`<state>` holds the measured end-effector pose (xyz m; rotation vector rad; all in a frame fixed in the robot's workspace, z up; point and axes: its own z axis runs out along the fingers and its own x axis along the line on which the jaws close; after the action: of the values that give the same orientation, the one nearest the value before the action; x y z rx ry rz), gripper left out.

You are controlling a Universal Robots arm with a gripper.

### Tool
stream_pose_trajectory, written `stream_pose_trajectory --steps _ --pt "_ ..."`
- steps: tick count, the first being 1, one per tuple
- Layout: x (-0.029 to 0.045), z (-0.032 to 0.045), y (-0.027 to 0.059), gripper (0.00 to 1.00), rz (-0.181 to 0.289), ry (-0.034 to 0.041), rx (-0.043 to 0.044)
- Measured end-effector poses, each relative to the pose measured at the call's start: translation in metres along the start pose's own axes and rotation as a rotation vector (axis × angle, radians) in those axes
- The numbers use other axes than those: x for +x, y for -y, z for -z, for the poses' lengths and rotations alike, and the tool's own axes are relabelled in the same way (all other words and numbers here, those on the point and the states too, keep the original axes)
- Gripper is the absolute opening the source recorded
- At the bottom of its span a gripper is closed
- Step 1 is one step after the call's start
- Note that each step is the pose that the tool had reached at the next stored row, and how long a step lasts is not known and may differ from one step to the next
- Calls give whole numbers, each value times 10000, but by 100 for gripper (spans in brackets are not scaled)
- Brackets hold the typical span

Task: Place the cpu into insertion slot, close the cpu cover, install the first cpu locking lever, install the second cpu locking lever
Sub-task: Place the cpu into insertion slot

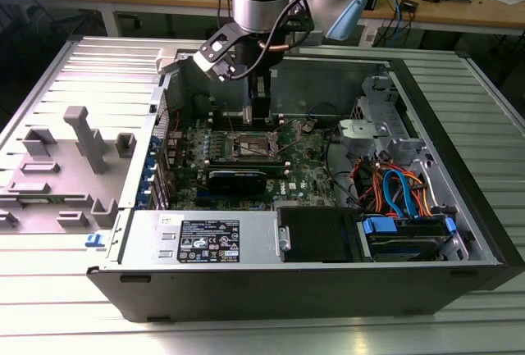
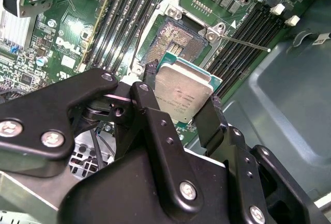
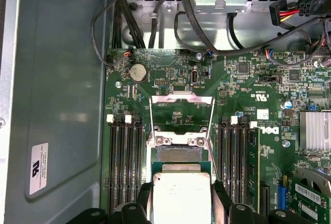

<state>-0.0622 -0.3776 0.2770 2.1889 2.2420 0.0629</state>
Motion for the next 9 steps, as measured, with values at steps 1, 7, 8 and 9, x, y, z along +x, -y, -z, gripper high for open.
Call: stream_pose_trajectory --steps 1,7,8,9 --pt "0 0 0 55 0 0 0" --pt "0 -8 0 55 0 0 0" --pt "0 -8 0 55 0 0 0" --pt "0 -8 0 55 0 0 0"
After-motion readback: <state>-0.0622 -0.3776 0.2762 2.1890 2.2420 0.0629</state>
